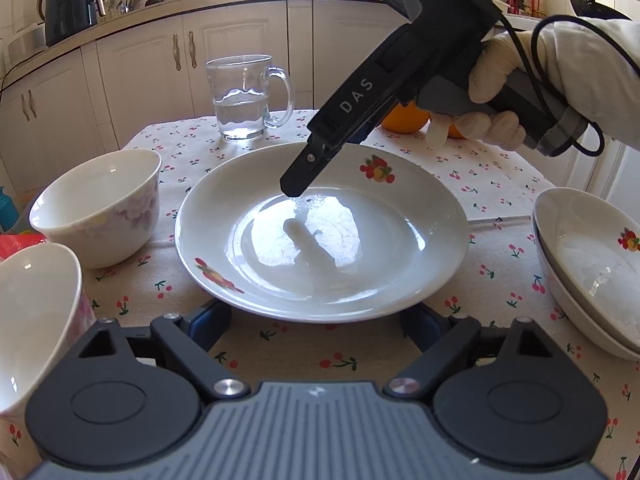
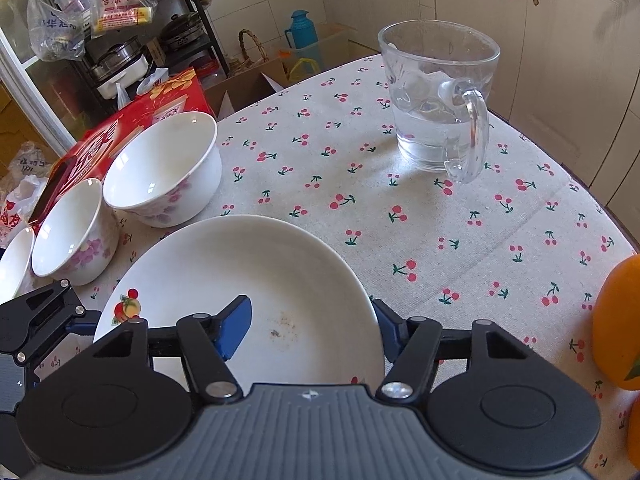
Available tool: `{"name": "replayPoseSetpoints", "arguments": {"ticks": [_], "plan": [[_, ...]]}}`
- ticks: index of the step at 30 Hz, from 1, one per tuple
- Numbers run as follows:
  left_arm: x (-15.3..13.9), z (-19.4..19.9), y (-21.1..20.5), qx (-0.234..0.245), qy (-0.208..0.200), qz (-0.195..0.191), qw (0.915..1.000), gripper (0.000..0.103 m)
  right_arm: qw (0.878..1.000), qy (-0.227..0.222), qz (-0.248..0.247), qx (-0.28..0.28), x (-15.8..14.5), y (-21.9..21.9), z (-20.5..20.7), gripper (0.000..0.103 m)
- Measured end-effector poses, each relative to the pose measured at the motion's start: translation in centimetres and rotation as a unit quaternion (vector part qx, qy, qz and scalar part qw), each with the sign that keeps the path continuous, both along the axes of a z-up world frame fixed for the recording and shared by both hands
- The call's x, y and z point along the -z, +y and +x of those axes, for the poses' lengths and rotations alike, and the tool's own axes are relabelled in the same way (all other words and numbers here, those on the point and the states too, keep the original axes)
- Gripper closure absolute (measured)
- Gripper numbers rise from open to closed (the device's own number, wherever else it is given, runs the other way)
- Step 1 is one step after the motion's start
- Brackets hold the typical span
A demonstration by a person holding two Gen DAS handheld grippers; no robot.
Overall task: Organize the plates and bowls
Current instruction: 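Close the right gripper on that plate's rim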
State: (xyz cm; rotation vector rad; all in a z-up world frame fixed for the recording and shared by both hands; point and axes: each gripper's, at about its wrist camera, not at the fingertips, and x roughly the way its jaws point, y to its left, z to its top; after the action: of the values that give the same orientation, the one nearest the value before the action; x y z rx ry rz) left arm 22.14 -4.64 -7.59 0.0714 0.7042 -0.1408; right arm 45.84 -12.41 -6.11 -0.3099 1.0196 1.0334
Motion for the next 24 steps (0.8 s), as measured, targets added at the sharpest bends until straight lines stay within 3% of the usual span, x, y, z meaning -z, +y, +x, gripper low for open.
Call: {"name": "replayPoseSetpoints", "arguments": {"ticks": [24], "plan": [[-0.3,-0.3,0.6,0.032,0.007,0.025,0.9992,0.012,1.000,0.023,0.021,0.002,0.1,-0.7,-0.7,0.030]]}}
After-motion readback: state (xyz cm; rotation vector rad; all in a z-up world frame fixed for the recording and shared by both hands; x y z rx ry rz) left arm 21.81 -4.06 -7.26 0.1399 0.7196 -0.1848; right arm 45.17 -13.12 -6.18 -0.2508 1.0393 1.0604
